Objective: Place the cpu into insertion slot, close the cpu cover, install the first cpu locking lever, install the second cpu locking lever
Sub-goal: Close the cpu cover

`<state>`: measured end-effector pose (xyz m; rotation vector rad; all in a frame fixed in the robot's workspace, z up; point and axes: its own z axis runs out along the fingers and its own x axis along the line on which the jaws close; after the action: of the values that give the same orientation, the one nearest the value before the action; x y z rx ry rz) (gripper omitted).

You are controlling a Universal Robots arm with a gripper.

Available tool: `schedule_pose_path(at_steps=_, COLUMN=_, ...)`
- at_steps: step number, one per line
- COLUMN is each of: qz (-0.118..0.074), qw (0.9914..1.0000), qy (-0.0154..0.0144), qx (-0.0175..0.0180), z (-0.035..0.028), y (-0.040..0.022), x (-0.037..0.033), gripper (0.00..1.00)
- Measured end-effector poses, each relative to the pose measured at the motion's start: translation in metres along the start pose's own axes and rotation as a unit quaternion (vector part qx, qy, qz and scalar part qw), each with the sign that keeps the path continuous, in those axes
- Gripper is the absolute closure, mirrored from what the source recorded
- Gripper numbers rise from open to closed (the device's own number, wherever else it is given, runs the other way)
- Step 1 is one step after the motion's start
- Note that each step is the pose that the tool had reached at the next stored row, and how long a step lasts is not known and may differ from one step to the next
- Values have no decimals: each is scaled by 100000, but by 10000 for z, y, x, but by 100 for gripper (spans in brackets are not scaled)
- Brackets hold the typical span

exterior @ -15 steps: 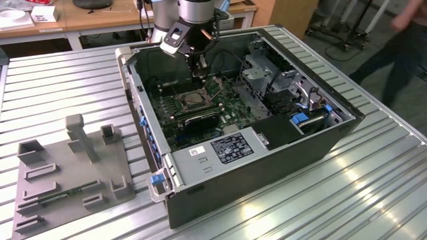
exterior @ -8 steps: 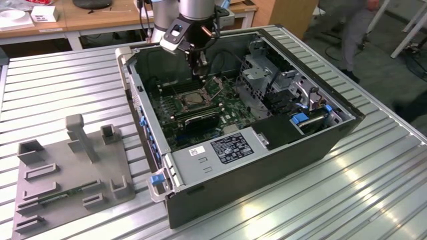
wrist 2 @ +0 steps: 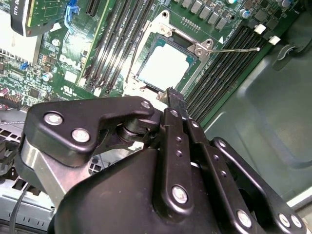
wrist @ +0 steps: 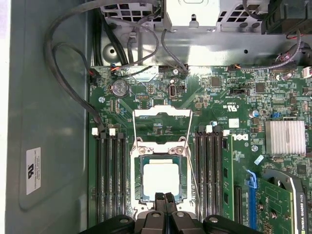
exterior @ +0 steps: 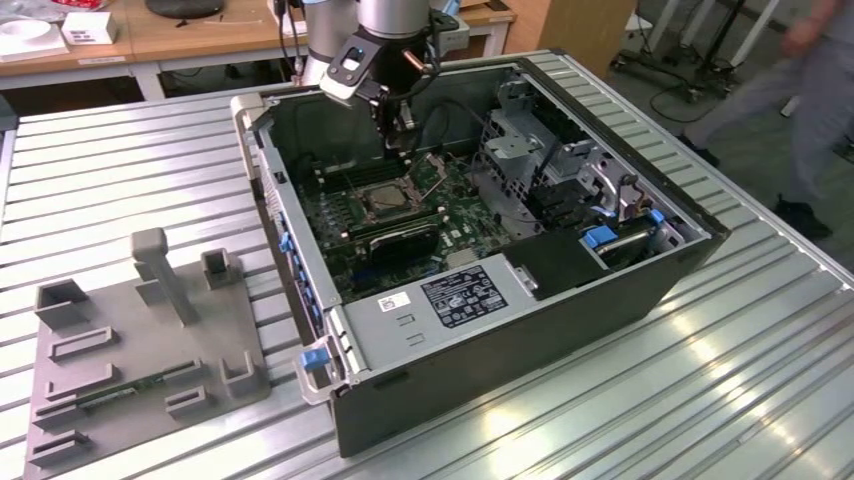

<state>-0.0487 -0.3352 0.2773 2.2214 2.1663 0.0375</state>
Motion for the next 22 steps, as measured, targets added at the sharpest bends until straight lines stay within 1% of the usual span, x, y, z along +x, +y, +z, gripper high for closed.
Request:
schedule_pose_path(at_steps=9, qz=0, qw=100000, qy=20, qx=-10, z=-13, y=1, x=0, gripper=89)
schedule_pose_path(at_steps=12, qz=-4, qw=100000, qy=6, qx=-2, z=-13, y=16, x=0, gripper=89)
schedule_pose_path(at_steps=14, qz=0, qw=100000, qy=14, qx=-5, z=-11, y=48, x=1, gripper=89)
schedule_pose_path(at_steps=16, qz=1, qw=100000, qy=20, qx=-9, z=-9, y=92, x=3, gripper=89)
schedule_pose_path(at_steps=22, qz=-2, qw=100000, qy=15, qx=-7, z=-2, y=257, x=6, gripper=89)
